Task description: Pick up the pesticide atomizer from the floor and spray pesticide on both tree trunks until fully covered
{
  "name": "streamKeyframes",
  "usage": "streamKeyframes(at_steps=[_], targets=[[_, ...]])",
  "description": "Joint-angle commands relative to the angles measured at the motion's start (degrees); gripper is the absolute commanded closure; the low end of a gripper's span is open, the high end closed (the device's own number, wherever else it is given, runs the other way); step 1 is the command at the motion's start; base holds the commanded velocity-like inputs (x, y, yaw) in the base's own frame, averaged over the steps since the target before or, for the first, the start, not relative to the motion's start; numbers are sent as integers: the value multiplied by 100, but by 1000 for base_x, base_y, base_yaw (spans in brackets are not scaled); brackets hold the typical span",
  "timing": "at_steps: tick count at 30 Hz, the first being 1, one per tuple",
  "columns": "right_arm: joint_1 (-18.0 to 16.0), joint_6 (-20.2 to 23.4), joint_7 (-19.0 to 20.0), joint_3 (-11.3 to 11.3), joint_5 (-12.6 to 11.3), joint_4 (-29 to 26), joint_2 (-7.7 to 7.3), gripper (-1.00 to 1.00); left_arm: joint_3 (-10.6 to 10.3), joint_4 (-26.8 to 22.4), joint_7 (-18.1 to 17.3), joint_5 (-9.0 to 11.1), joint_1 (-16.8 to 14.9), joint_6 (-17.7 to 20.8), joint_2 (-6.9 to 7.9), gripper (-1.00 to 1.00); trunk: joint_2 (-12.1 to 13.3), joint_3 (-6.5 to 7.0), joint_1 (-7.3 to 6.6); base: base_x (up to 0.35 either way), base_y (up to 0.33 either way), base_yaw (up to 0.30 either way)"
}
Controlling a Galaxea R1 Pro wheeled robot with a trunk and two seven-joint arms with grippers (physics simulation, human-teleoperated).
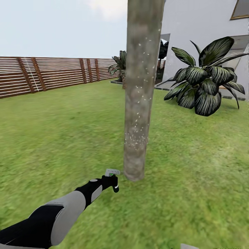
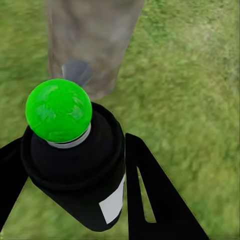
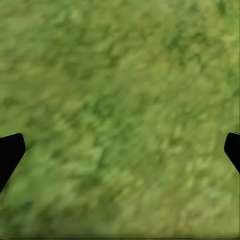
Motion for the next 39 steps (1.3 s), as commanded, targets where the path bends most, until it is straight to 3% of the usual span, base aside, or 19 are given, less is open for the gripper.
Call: streamKeyframes(at_steps=[1, 39], targets=[[-10, -57, 6, -42, -7, 24, 0, -100, 20, -1, -14, -31, -3, -12, 1, 100, -3, -5, 0, 0, 350, -106], [-10, -57, 6, -42, -7, 24, 0, -100, 20, 7, -14, -29, -3, -12, 1, 100, -3, -5, 0, 9, 350, -234]])
